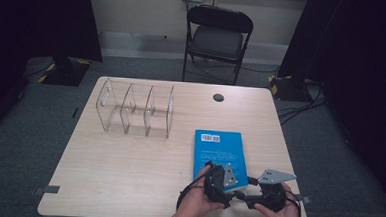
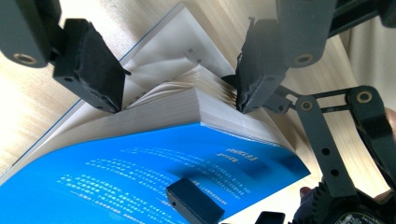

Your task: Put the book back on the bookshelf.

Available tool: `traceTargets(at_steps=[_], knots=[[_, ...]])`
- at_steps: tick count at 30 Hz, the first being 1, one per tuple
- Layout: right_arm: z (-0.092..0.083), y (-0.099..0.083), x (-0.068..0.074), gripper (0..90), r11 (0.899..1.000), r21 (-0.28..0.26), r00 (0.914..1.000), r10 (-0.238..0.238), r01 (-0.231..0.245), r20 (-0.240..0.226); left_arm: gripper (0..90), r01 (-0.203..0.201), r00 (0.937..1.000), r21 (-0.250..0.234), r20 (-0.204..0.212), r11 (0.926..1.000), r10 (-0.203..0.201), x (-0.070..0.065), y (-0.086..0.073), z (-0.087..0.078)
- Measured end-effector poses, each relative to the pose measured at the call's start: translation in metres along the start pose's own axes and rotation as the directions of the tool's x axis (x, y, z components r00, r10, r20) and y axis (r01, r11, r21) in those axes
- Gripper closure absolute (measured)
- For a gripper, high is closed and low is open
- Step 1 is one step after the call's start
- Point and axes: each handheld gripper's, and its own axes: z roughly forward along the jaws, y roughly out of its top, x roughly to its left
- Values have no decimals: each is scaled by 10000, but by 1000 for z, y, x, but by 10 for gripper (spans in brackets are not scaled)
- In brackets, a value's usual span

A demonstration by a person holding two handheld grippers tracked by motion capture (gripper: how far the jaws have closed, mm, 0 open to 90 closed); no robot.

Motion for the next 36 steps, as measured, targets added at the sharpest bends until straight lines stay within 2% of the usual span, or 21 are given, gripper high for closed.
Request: traceTargets(at_steps=[2,6,8,10,11,14,15,16,19,22,23,24,25,28,36], knots=[[0,0,0,328,10000,29,10000,-31,31,8,104,-55,10000,-175,1,9998,55,1,-1,1],[1,-1,0,323,9999,86,10000,-77,77,-21,122,-112,9999,58,-3,9999,112,1,-1,-2],[1,-2,-1,324,9999,120,9999,-101,102,-52,154,-57,10000,-221,42,9997,58,2,-2,-2],[1,-2,-1,324,9999,63,10000,-78,78,-39,170,-8,9999,-96,170,10000,10,5,-2,-4],[1,-2,-1,324,9999,65,9999,-95,96,-56,172,58,9998,-337,179,9994,-52,4,-2,-3],[1,-2,-1,323,10000,56,9999,-69,69,-86,190,-108,9997,3,220,9999,108,4,0,-5],[1,-2,-1,323,10000,56,9999,-69,69,-86,199,-108,9997,3,220,9999,108,4,0,-5],[1,-2,-2,324,10000,54,9999,-74,74,-145,213,-160,9995,-289,271,9995,168,4,0,-4],[1,-3,-3,333,9999,127,9998,-100,102,-162,244,-151,9991,-127,401,9998,156,6,1,-7],[2,-4,-4,346,9995,170,9997,-261,261,-24,270,-102,9989,-366,451,9993,119,6,0,-6],[2,-4,-4,346,9995,135,9996,-276,276,-27,274,-113,9985,-338,524,9994,130,7,0,-7],[2,-4,-4,345,9994,152,9995,-304,305,-29,278,-134,9984,-74,553,9999,137,7,2,-9],[2,-5,-4,344,9990,199,9992,-403,402,29,283,25,9983,-314,588,9995,-7,7,1,-7],[4,-7,-5,339,9983,253,9986,-519,517,70,309,-171,9978,-219,631,9996,184,7,2,-8],[10,-9,-4,366,9949,579,9951,-857,827,503,315,-84,9979,-230,635,9997,98,7,2,-8]])
